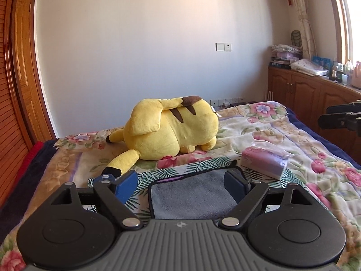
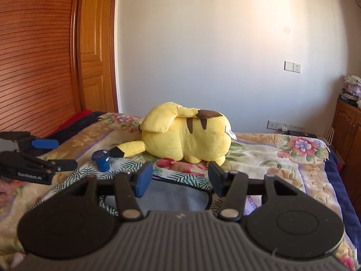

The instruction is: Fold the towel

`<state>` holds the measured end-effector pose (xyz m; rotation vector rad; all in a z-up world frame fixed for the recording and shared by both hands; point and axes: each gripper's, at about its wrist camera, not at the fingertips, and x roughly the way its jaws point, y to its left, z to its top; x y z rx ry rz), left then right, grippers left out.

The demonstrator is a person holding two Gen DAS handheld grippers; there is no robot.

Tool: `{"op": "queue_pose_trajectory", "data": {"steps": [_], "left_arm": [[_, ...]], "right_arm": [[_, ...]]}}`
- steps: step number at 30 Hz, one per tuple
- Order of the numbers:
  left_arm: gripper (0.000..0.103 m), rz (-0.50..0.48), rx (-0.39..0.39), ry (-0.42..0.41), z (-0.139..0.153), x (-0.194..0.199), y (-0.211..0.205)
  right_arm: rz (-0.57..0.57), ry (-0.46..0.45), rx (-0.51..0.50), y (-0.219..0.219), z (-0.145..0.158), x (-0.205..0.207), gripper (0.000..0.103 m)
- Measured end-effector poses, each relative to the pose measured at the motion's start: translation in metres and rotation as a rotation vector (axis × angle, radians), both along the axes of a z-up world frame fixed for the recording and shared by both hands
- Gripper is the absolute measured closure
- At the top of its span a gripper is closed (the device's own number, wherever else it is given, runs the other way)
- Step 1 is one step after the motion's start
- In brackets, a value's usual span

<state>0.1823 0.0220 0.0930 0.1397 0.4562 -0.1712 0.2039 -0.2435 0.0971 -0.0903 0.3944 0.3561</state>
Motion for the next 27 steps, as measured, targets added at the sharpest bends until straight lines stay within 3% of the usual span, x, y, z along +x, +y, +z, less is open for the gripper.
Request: {"op": "queue_pose_trajectory", "data": {"steps": [12,23,25,27], "left_arm": [[0.016,-0.012,-0.039,-0.037,0.02,-0.065,-0.005],[0.016,0.016,-0.072,-0.027,0.011,-0.097,-0.006],[0.016,0.017,-0.059,-0.03,0.008,-0.104,-0.007],[0.016,0.02,-0.051,-0.03,0.006,-0.111,-0.009]], "right_arm": [[-0.036,0.01,0.018,-0.005,-0.002,-0.045,0.043],[-0.052,0.001,0.028,-0.005,-0.011,-0.075,0.01],[-0.051,-0.003,0.027,-0.004,-0.013,-0.08,0.0],[-0.049,-0.004,0.025,-0.002,-0.016,-0.085,0.0]]}}
